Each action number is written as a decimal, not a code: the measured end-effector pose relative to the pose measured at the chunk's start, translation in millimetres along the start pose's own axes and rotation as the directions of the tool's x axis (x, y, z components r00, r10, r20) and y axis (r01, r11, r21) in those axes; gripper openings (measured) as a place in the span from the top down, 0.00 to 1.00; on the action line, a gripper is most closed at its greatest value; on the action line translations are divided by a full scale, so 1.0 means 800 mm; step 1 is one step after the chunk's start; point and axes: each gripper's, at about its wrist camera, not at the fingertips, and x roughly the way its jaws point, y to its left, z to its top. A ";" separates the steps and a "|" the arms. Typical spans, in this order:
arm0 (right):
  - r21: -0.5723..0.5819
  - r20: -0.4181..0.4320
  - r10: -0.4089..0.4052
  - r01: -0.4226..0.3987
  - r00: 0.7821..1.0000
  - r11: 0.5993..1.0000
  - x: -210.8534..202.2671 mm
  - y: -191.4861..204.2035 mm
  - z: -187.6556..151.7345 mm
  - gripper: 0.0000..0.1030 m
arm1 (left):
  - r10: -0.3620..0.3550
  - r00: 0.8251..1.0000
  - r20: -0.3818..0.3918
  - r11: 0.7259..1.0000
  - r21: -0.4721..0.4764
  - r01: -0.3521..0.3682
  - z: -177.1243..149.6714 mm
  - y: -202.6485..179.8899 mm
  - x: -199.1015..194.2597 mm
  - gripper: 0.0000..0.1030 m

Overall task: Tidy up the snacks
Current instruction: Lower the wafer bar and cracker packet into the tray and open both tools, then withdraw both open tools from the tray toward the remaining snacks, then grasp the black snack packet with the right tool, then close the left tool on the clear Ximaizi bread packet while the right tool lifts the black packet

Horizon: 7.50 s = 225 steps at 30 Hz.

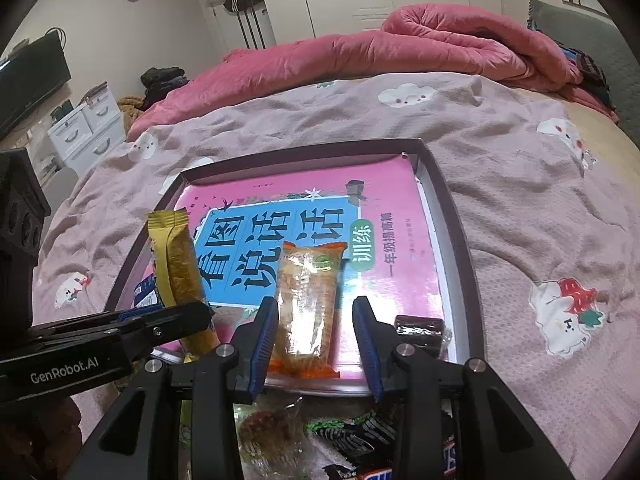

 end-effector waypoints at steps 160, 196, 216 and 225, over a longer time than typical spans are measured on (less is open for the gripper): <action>0.238 -0.012 0.130 -0.124 0.991 0.963 -0.040 -0.064 -0.074 0.39 | 0.178 0.984 0.000 0.979 0.099 -0.177 -0.074 0.025 -0.082 0.24; 0.185 0.032 0.174 -0.177 0.984 0.967 -0.050 -0.055 -0.072 0.70 | 0.160 0.987 -0.012 0.987 0.020 -0.160 -0.074 0.043 -0.041 0.27; 0.131 0.059 0.141 -0.148 0.988 0.980 -0.067 -0.046 -0.072 0.71 | 0.139 0.990 0.040 0.990 0.013 -0.139 -0.072 0.042 -0.064 0.57; 0.078 0.086 0.122 -0.128 0.989 0.989 -0.079 -0.037 -0.069 0.71 | 0.132 0.988 0.078 0.991 0.012 -0.133 -0.071 0.032 -0.090 0.57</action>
